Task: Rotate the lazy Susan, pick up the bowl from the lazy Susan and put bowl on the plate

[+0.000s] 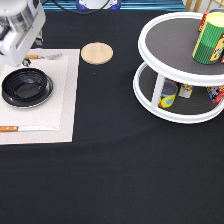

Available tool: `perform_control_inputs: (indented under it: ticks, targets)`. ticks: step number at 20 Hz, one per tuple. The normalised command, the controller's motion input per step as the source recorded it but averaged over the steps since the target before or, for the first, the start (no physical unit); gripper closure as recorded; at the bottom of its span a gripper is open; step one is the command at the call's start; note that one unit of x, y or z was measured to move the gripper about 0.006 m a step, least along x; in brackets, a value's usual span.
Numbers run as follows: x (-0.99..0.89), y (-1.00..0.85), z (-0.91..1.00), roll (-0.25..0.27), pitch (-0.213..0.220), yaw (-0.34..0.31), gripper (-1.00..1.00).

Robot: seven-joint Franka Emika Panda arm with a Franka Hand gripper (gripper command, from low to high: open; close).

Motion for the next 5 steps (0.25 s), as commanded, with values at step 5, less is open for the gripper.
perform_control_inputs:
  ticks: [5]
  targets:
    - [0.00, 0.00, 0.00, 0.000, 0.000, 0.000, -1.00]
